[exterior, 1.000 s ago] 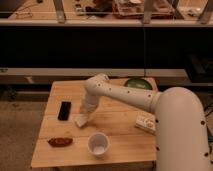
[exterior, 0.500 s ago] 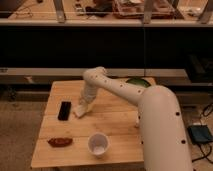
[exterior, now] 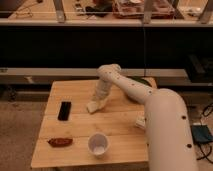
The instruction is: Wipe the white sponge on the table
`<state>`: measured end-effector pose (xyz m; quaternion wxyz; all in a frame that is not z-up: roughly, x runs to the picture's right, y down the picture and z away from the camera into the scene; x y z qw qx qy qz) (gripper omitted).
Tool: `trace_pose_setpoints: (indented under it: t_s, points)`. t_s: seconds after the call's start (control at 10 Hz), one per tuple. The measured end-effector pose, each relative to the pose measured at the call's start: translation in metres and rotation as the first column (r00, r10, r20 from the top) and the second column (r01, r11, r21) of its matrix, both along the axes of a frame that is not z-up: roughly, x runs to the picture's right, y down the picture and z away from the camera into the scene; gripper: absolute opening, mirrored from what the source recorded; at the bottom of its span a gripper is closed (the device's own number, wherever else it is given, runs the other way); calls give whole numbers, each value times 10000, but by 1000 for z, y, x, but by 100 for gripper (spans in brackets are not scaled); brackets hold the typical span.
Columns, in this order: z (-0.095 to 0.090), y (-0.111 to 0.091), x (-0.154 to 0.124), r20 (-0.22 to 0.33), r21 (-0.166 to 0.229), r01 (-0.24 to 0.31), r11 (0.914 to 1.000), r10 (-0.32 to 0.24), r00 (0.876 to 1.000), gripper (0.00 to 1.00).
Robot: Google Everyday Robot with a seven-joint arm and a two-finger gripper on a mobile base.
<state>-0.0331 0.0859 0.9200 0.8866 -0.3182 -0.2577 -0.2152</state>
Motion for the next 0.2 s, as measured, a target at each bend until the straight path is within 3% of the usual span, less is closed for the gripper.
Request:
trace_pose_setpoints:
  t_s: [0.2]
  points:
    - [-8, 14, 25, -139, -349, -139, 9993, 134, 9998, 41]
